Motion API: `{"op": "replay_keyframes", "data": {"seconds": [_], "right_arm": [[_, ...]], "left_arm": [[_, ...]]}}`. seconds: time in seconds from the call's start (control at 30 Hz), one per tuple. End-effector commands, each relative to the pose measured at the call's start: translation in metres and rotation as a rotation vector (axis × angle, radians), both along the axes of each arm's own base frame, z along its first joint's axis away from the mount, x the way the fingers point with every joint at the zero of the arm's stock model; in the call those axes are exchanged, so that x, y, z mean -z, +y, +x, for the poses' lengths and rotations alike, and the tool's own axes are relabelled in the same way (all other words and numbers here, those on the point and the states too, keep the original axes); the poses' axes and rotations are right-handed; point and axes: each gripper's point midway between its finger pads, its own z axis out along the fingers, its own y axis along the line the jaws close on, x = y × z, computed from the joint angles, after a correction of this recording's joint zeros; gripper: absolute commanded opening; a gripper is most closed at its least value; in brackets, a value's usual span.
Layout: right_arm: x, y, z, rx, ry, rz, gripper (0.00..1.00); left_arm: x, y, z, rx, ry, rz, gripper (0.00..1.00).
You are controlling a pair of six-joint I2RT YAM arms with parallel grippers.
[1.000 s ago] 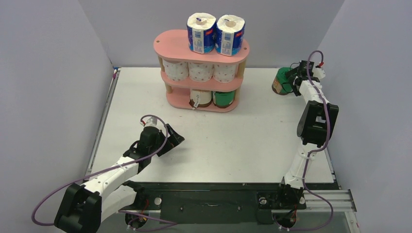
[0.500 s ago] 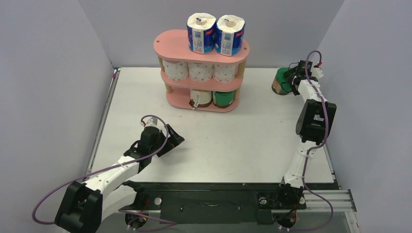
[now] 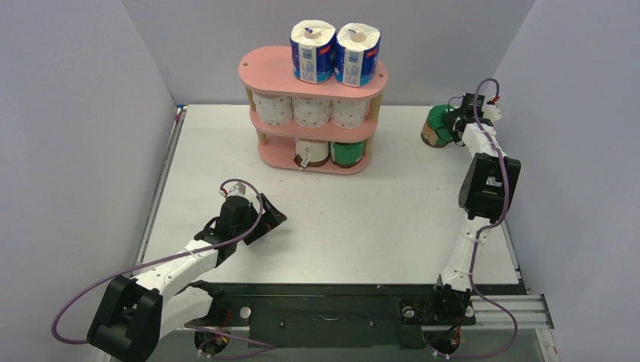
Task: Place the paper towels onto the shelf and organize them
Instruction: Move the paper towel to the center of the board.
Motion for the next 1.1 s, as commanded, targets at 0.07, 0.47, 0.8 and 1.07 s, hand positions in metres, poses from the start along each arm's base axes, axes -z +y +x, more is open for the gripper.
{"op": "replay_keyframes", "data": {"seconds": [0.07, 0.47, 0.8, 1.07], "right_arm": [[-0.02, 0.004, -0.006, -0.017, -0.036, -0.018, 0.38], [-0.072, 0.026, -0.055, -0.041, -0.091, -0.051, 0.32], [-0.09, 0.075, -0.154, -0.099, -0.123, -0.107, 0.32], [-0.103, 0.112, -0.25, -0.222, -0.131, -0.2, 0.32]], "left_arm": [[-0.025, -0.007, 0.019, -0.011, -0.07, -0.039, 0.96], [-0.034, -0.001, 0.003, -0.015, -0.094, -0.069, 0.96], [-0.041, -0.004, -0.015, 0.026, -0.089, -0.11, 0.96], [-0.041, -0.008, -0.021, 0.044, -0.077, -0.14, 0.96]]}}
